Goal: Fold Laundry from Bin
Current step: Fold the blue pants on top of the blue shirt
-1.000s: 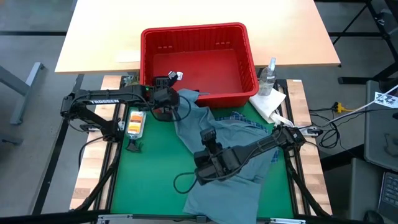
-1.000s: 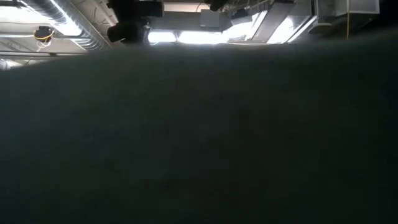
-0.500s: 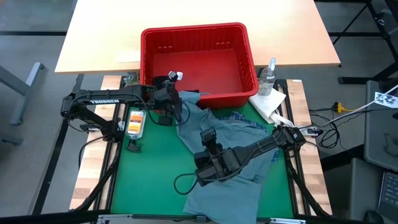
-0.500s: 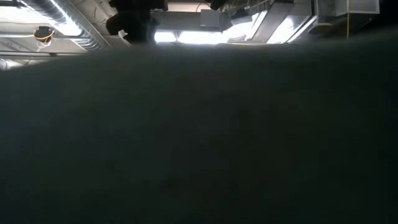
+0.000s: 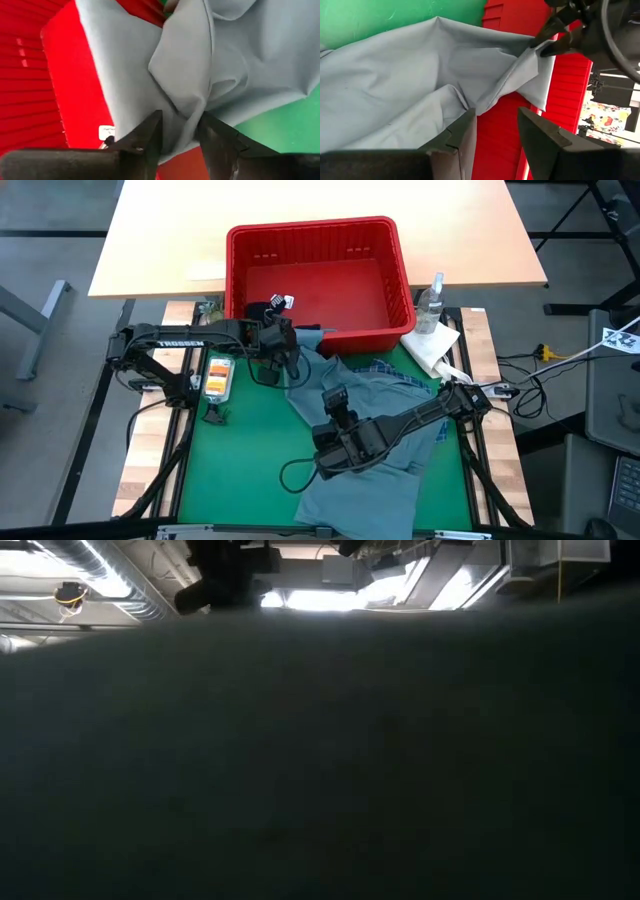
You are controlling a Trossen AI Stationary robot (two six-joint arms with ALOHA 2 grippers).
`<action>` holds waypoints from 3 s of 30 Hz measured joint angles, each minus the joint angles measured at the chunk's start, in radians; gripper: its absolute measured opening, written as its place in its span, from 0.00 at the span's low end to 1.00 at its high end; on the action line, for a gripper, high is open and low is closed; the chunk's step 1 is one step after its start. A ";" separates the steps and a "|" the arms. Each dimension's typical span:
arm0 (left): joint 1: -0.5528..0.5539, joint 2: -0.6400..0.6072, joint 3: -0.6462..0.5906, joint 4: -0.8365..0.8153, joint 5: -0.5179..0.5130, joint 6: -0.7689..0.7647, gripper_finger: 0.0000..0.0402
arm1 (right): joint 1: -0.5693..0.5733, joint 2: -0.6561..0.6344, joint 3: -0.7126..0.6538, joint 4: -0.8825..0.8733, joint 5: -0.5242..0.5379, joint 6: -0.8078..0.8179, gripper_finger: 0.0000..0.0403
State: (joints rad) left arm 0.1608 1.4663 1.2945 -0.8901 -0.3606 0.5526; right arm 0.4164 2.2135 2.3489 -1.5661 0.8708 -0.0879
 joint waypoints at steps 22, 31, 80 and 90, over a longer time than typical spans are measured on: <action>-0.117 -0.009 0.334 -0.102 0.102 -0.337 0.00 | -0.026 -0.064 0.005 0.110 0.123 -0.025 0.35; -0.136 -0.009 0.389 -0.114 0.284 -0.526 0.00 | -0.057 -0.202 0.006 0.324 -0.003 -0.156 0.35; -0.415 -0.008 0.389 -0.095 0.176 -0.551 0.00 | -0.221 -0.185 -0.010 0.463 -0.542 -0.099 0.33; -0.426 -0.008 0.389 -0.112 0.159 -0.509 0.04 | -0.220 -0.185 -0.010 0.455 -0.579 -0.130 0.04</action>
State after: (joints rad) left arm -0.2651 1.4578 1.6834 -1.0025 -0.2014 0.0433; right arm 0.1967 2.0285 2.3394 -1.1108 0.2921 -0.2176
